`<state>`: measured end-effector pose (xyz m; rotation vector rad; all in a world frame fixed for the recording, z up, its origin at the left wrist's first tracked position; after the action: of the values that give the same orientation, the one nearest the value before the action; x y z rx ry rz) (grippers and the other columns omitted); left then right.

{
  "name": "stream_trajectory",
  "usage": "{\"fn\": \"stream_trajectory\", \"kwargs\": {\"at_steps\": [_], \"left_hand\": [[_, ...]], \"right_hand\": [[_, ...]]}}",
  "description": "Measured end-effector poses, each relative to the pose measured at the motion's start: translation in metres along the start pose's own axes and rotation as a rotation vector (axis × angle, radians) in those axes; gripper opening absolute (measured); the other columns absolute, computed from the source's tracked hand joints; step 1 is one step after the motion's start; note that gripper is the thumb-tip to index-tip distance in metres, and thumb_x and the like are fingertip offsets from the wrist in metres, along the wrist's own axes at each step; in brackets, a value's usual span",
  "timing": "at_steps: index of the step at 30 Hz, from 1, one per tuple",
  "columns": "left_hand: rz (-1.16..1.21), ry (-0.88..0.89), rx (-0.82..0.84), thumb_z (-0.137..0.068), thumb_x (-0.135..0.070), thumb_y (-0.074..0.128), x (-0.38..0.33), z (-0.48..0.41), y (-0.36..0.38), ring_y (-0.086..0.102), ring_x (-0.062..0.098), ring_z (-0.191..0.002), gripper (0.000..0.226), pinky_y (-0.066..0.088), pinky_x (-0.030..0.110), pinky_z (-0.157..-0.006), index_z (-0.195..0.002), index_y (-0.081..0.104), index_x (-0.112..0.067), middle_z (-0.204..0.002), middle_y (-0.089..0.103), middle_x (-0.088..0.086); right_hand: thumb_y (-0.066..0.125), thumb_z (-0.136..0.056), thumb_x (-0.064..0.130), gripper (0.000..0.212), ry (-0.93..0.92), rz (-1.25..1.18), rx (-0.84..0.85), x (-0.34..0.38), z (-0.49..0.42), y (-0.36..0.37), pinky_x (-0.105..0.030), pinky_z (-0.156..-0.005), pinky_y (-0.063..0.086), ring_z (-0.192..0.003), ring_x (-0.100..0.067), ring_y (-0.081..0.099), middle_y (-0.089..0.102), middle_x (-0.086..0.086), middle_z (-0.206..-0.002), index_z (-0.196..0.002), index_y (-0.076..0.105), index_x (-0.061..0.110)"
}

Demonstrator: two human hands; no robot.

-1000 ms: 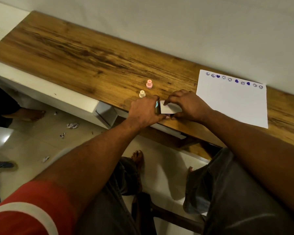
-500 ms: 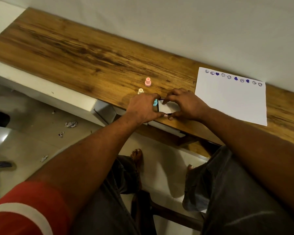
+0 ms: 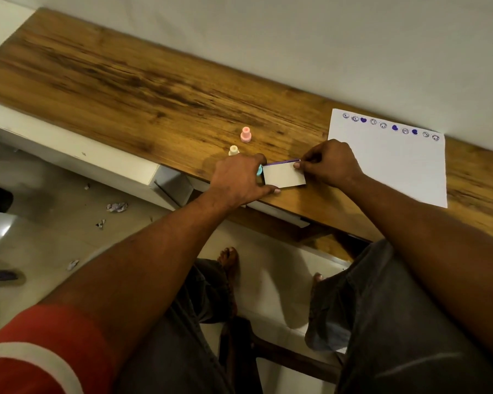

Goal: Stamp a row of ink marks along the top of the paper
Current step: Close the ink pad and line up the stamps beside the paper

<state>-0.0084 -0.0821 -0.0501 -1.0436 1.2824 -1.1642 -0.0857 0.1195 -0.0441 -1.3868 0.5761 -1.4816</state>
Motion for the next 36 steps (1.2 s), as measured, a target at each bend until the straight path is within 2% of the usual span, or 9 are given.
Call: {"fn": "stream_trajectory", "kwargs": {"at_steps": [4,7,10,13,24,26,29,36], "left_hand": [[0.005,0.013,0.004,-0.079,-0.084,0.063,-0.001,0.0,0.001,0.066,0.021,-0.106,0.08,0.044,0.031,-0.071,-0.139,0.057,-0.031,-0.119,0.072,0.001],[0.018,0.019,0.005,-0.078,-0.085,0.063,-0.001,-0.001,0.002,0.066,0.021,-0.105,0.082,0.048,0.032,-0.072,-0.139,0.057,-0.03,-0.118,0.072,0.002],[0.018,0.015,0.015,-0.078,-0.086,0.063,0.0,-0.002,0.003,0.066,0.02,-0.105,0.082,0.05,0.032,-0.073,-0.139,0.057,-0.03,-0.118,0.072,0.002],[0.012,0.02,0.014,-0.078,-0.086,0.062,0.001,-0.003,0.002,0.066,0.02,-0.103,0.082,0.047,0.031,-0.071,-0.138,0.057,-0.031,-0.117,0.072,0.001],[0.016,0.033,0.018,-0.079,-0.086,0.061,0.001,-0.004,0.002,0.066,0.02,-0.104,0.083,0.045,0.031,-0.07,-0.141,0.057,-0.03,-0.118,0.073,0.001],[0.02,0.031,0.018,-0.079,-0.086,0.062,0.001,-0.005,0.003,0.066,0.02,-0.103,0.084,0.046,0.031,-0.07,-0.141,0.058,-0.03,-0.117,0.073,0.001],[0.027,0.018,0.0,-0.078,-0.086,0.062,0.002,-0.006,0.002,0.066,0.02,-0.102,0.082,0.047,0.031,-0.071,-0.138,0.06,-0.03,-0.114,0.073,0.001],[0.019,-0.01,0.007,-0.077,-0.085,0.064,0.0,-0.005,0.001,0.066,0.02,-0.101,0.08,0.047,0.032,-0.072,-0.133,0.062,-0.028,-0.112,0.072,0.001]], "right_hand": [[0.081,-0.084,0.04,0.035,0.131,-0.132,0.03,-0.011,-0.004,0.006,-0.031,-0.082,0.057,-0.09,-0.011,0.067,0.077,0.0,-0.105,-0.111,0.08,0.017],[0.082,-0.084,0.037,0.033,0.238,-0.271,0.082,-0.019,-0.005,0.011,-0.034,-0.081,0.061,-0.085,-0.014,0.072,0.076,-0.001,-0.098,-0.109,0.08,0.015],[0.083,-0.083,0.036,0.033,0.335,-0.37,0.124,-0.023,-0.005,0.015,-0.031,-0.072,0.06,-0.084,-0.015,0.072,0.075,-0.001,-0.095,-0.107,0.078,0.014],[0.082,-0.084,0.033,0.029,0.38,-0.422,0.147,-0.023,-0.005,0.016,-0.025,-0.059,0.05,-0.079,-0.015,0.07,0.075,-0.003,-0.092,-0.104,0.078,0.012],[0.086,-0.081,0.027,0.033,0.564,-0.541,0.196,-0.024,-0.004,0.019,-0.024,-0.06,0.055,-0.07,-0.013,0.07,0.076,-0.006,-0.09,-0.104,0.075,0.007],[0.086,-0.08,0.028,0.033,0.553,-0.54,0.179,-0.025,-0.004,0.018,-0.025,-0.064,0.056,-0.072,-0.013,0.07,0.077,-0.006,-0.09,-0.103,0.077,0.008],[0.086,-0.08,0.034,0.031,0.48,-0.473,0.145,-0.024,-0.003,0.015,-0.026,-0.06,0.053,-0.068,-0.013,0.068,0.076,-0.006,-0.086,-0.099,0.079,0.011],[0.079,-0.086,0.042,0.032,0.228,-0.191,0.063,-0.011,-0.002,0.008,-0.025,-0.067,0.055,-0.074,-0.012,0.071,0.075,0.002,-0.087,-0.104,0.079,0.015]]}}
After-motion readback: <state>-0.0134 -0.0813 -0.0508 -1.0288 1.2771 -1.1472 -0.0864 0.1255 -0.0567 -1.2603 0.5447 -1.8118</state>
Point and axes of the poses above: each hand's wrist, its own z-axis away from the middle knuckle, its own y-axis out of the palm, x = y × z, the point moved 6 cm from there along -z, towards the middle knuckle
